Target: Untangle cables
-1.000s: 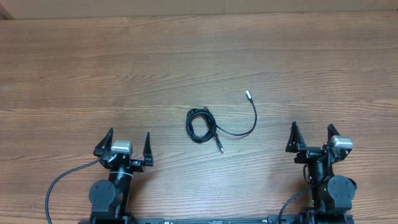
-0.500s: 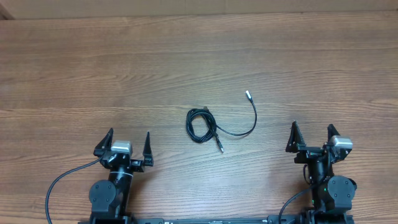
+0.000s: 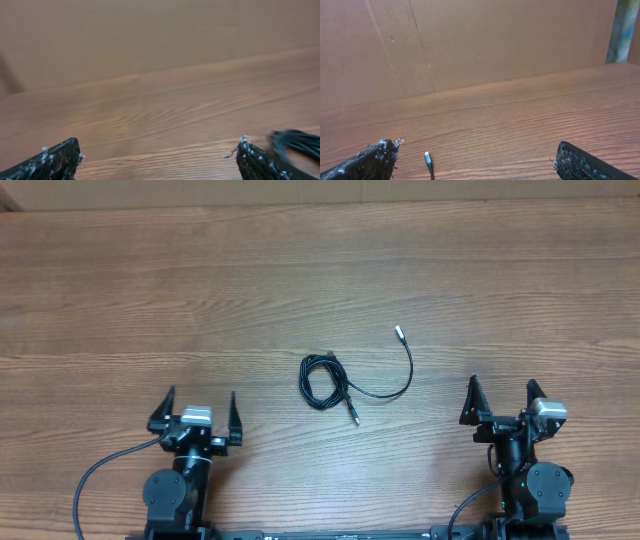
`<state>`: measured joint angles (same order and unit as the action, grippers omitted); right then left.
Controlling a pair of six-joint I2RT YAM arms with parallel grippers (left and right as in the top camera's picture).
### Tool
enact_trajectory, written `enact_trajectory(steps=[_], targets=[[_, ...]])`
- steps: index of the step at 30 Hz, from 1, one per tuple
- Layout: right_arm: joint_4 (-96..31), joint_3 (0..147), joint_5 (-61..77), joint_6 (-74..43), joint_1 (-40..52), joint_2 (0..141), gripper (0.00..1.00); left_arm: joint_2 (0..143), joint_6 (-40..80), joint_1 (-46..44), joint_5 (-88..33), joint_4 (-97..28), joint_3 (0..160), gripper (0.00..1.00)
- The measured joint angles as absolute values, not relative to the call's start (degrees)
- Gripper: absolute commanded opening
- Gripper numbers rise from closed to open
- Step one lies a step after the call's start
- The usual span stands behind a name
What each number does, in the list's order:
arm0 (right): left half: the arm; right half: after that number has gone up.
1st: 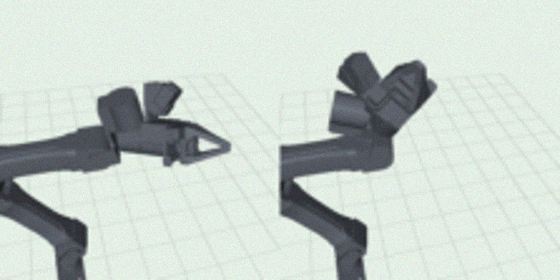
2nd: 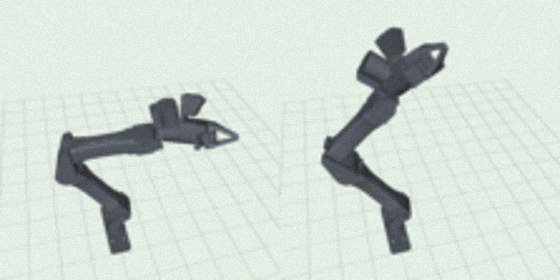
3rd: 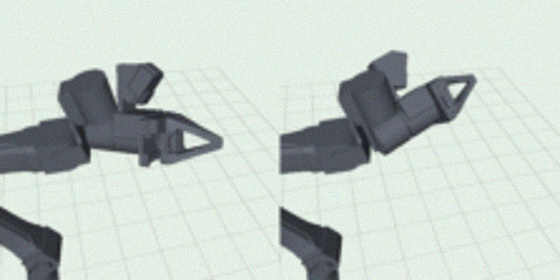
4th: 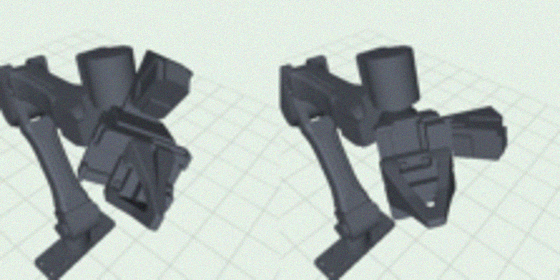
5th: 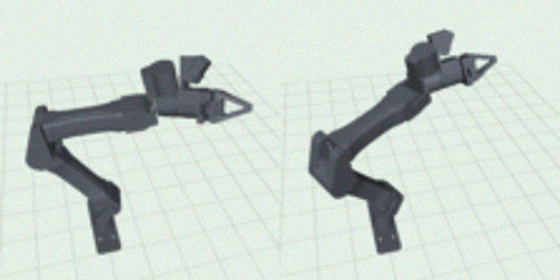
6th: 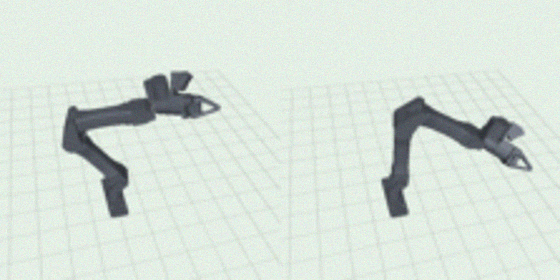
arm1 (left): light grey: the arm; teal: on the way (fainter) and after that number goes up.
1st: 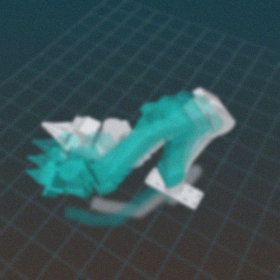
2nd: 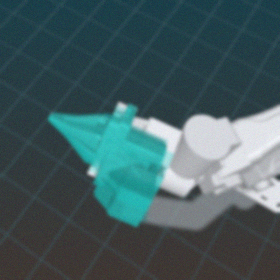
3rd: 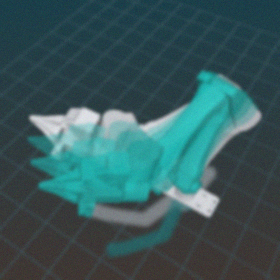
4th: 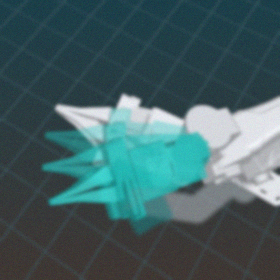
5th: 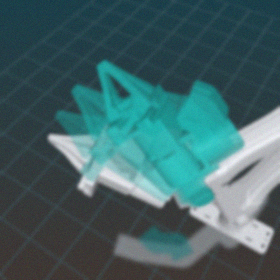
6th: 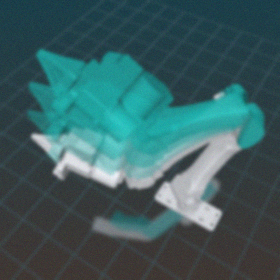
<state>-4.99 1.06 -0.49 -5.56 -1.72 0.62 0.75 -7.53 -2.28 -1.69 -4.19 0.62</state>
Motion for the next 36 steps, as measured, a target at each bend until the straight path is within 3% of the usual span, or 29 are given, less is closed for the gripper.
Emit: enact_trajectory(steps=[6, 15, 36], targets=[[-5.0, 1.1, -0.5, -5.6, -1.7, 0.6, 1.00, 0.8, -7.0, -2.3, -17.5, 0.1, 0.6, 0.99], [-5.0, 1.1, -0.5, -5.6, -1.7, 0.6, 1.00, 0.8, -1.9, -2.3, -27.3, 0.8, 0.9, 1.00], [-4.9, 1.1, -0.5, -5.6, -1.7, 0.6, 1.00, 0.8, 3.6, -2.3, -33.7, -3.3, 5.3, 1.00]])
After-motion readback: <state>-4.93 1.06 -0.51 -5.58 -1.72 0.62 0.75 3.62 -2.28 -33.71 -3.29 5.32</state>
